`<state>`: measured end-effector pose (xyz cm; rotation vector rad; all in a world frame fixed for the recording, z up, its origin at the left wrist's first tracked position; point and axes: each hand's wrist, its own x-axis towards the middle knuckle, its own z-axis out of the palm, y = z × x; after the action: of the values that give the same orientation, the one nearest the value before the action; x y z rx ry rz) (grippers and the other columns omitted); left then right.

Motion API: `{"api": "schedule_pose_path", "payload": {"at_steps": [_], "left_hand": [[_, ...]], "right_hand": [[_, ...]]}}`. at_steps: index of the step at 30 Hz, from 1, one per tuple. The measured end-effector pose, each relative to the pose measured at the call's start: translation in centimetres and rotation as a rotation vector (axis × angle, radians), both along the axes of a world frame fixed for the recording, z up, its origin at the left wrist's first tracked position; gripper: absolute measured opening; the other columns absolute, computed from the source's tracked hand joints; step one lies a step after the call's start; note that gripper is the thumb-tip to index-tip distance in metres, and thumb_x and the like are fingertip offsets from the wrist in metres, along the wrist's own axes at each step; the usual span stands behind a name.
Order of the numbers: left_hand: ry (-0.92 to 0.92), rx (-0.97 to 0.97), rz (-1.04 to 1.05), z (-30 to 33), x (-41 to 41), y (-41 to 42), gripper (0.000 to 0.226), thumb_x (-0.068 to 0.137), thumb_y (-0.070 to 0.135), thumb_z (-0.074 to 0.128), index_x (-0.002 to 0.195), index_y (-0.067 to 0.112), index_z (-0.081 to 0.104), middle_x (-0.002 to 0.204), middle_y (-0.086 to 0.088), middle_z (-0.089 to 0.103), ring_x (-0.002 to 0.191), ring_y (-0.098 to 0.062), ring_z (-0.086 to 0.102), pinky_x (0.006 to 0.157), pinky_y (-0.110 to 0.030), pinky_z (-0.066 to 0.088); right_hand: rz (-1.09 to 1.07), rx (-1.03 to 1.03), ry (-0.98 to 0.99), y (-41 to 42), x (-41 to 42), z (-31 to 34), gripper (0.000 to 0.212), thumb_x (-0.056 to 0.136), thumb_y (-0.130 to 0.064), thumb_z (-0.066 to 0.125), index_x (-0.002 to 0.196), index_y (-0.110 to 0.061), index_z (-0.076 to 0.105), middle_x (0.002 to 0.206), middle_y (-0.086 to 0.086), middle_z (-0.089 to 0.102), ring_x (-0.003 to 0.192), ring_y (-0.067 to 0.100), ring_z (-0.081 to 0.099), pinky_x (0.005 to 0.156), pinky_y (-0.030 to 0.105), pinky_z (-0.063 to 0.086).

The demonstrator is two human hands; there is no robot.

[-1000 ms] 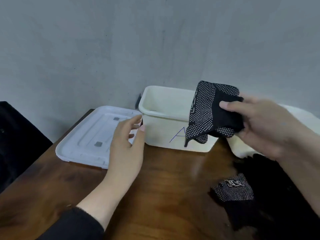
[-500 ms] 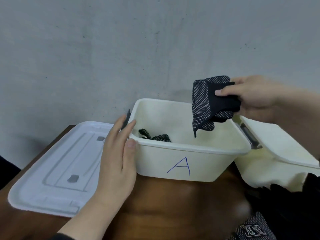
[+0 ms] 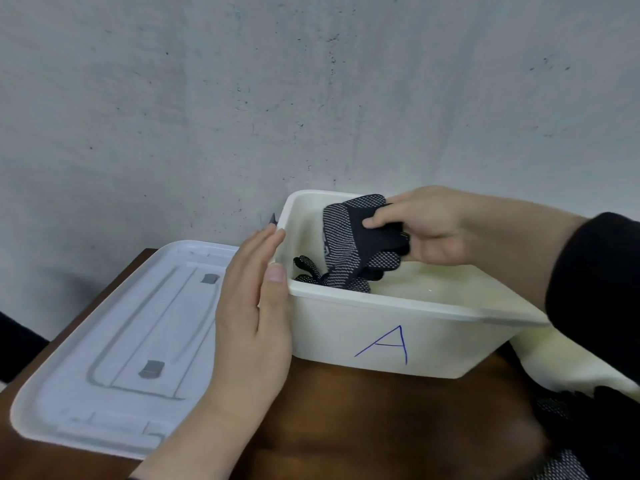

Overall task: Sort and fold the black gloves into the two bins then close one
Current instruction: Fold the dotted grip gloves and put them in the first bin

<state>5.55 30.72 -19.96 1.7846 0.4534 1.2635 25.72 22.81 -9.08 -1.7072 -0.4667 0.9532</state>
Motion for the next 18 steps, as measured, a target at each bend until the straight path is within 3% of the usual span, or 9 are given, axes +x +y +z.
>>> {"api": "schedule_pose_path", "payload": {"at_steps": [3,5,8,10,11,12,14,16,18], "left_hand": [[0.009,-0.028,0.002,0.3,0.0,0.2,0.051,0.099,0.047,0.034,0.139,0.028,0.057,0.145,0.019,0.052,0.14,0.002,0.041,0.113,-0.015,0.031],[0.028,-0.029,-0.004,0.5,-0.1,0.6,0.053,0.097,0.049,0.036,0.139,0.026,0.058,0.145,0.02,0.052,0.139,0.003,0.041,0.11,-0.011,0.031],[0.062,-0.011,-0.013,0.6,-0.1,1.0,0.054,0.095,0.05,0.037,0.14,0.028,0.058,0.145,0.022,0.051,0.139,0.006,0.039,0.111,-0.01,0.03],[0.079,0.007,-0.005,0.6,-0.1,1.2,0.053,0.094,0.049,0.036,0.139,0.03,0.058,0.144,0.024,0.051,0.138,0.007,0.039,0.111,-0.011,0.029],[0.087,0.012,-0.002,0.7,-0.1,1.2,0.053,0.094,0.049,0.036,0.139,0.03,0.057,0.144,0.024,0.05,0.138,0.007,0.038,0.112,-0.011,0.028],[0.093,0.016,0.002,0.8,-0.2,1.2,0.053,0.094,0.049,0.035,0.139,0.03,0.057,0.144,0.023,0.05,0.138,0.007,0.038,0.112,-0.012,0.028],[0.101,0.023,0.001,0.8,-0.1,1.1,0.053,0.094,0.048,0.034,0.139,0.031,0.056,0.144,0.023,0.05,0.138,0.007,0.038,0.113,-0.012,0.028],[0.111,0.031,0.0,0.8,-0.1,1.1,0.054,0.095,0.048,0.033,0.14,0.029,0.055,0.145,0.021,0.05,0.138,0.007,0.038,0.112,-0.011,0.027],[0.136,0.047,0.006,0.8,-0.1,1.2,0.057,0.095,0.048,0.031,0.142,0.027,0.054,0.146,0.019,0.049,0.137,0.01,0.036,0.111,-0.008,0.025]], "right_hand": [[0.071,-0.079,0.086,2.0,-1.1,-2.0,0.015,0.098,0.001,0.058,0.11,-0.005,0.062,0.11,0.015,0.067,0.092,0.023,0.066,0.08,0.037,0.06],[0.181,-0.277,-0.072,2.8,-1.9,-3.4,0.006,0.097,-0.005,0.064,0.103,-0.005,0.063,0.103,0.011,0.068,0.088,0.022,0.065,0.077,0.035,0.059],[0.349,-0.597,-0.651,3.1,-2.5,-3.5,0.023,0.092,-0.023,0.074,0.098,-0.004,0.063,0.095,0.01,0.063,0.084,0.027,0.064,0.06,0.031,0.054],[0.473,-0.78,-1.159,3.2,-2.6,-2.9,0.038,0.092,-0.037,0.073,0.109,-0.004,0.062,0.106,0.012,0.064,0.094,0.033,0.064,0.063,0.033,0.048],[0.48,-0.767,-1.371,3.2,-2.8,-2.5,0.041,0.092,-0.04,0.071,0.115,-0.008,0.06,0.112,0.011,0.062,0.1,0.032,0.062,0.068,0.032,0.043],[0.476,-0.691,-1.464,3.2,-2.8,-2.3,0.042,0.092,-0.042,0.07,0.12,-0.013,0.058,0.115,0.008,0.059,0.105,0.031,0.06,0.073,0.032,0.04],[0.614,-0.527,-1.393,3.3,-3.0,-2.0,0.038,0.093,-0.041,0.068,0.125,-0.022,0.06,0.114,0.0,0.058,0.107,0.025,0.059,0.083,0.033,0.044],[0.864,-0.56,-1.25,3.3,-3.6,-2.1,0.033,0.098,-0.033,0.061,0.129,-0.025,0.062,0.119,-0.004,0.065,0.105,0.02,0.061,0.093,0.036,0.049],[0.983,-0.664,-1.164,3.1,-4.1,-2.6,0.035,0.1,-0.023,0.054,0.134,-0.026,0.06,0.126,-0.004,0.066,0.108,0.019,0.061,0.097,0.037,0.048]]}}
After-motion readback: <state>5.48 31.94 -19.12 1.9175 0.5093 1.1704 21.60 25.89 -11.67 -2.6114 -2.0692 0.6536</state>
